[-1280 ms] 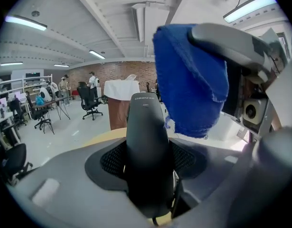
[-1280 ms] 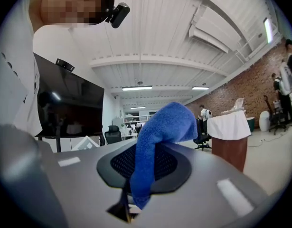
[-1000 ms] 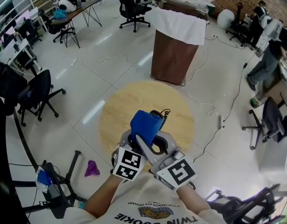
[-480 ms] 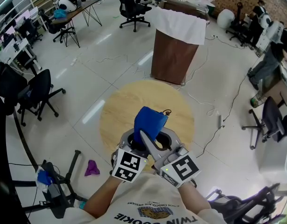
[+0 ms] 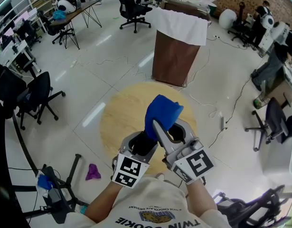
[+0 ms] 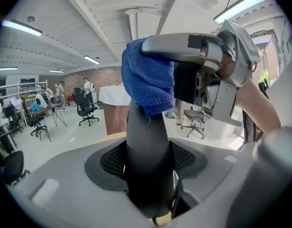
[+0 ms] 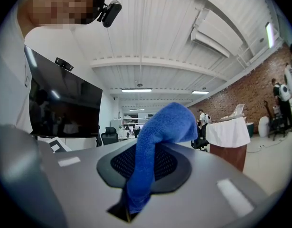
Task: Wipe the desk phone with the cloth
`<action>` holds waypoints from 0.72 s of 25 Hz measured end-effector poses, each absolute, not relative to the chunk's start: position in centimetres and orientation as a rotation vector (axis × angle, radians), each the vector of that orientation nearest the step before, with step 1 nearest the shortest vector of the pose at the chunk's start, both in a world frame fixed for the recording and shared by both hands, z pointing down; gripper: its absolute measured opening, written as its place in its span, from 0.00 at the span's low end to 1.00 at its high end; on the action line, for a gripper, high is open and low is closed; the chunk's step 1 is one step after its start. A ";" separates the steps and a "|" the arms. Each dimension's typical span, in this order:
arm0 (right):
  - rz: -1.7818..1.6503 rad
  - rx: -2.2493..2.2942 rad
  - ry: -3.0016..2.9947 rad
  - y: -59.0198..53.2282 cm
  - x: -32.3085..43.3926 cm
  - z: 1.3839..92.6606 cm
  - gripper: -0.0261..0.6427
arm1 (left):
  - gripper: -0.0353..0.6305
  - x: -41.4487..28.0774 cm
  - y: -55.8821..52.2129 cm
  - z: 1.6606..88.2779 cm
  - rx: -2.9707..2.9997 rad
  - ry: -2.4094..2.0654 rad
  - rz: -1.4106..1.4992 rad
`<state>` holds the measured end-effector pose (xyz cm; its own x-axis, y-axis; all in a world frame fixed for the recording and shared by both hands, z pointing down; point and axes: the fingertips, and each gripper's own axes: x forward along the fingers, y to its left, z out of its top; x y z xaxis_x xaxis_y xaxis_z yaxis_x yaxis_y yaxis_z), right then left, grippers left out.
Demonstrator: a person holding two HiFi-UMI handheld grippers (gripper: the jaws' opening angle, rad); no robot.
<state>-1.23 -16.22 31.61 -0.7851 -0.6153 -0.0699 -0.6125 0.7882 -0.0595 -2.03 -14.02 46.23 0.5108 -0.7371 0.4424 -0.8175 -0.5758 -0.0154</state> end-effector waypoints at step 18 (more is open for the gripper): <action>0.169 -1.088 2.790 -19.8 2.1 26.3 0.13 | 0.44 -2.5 -12.9 44.7 2.573 -1.347 0.569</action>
<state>2.05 -19.84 26.29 -0.7282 -0.6633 -0.1726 -0.6792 0.7320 0.0528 -2.55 -12.92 44.69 0.5159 -0.7501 0.4138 -0.8197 -0.5725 -0.0160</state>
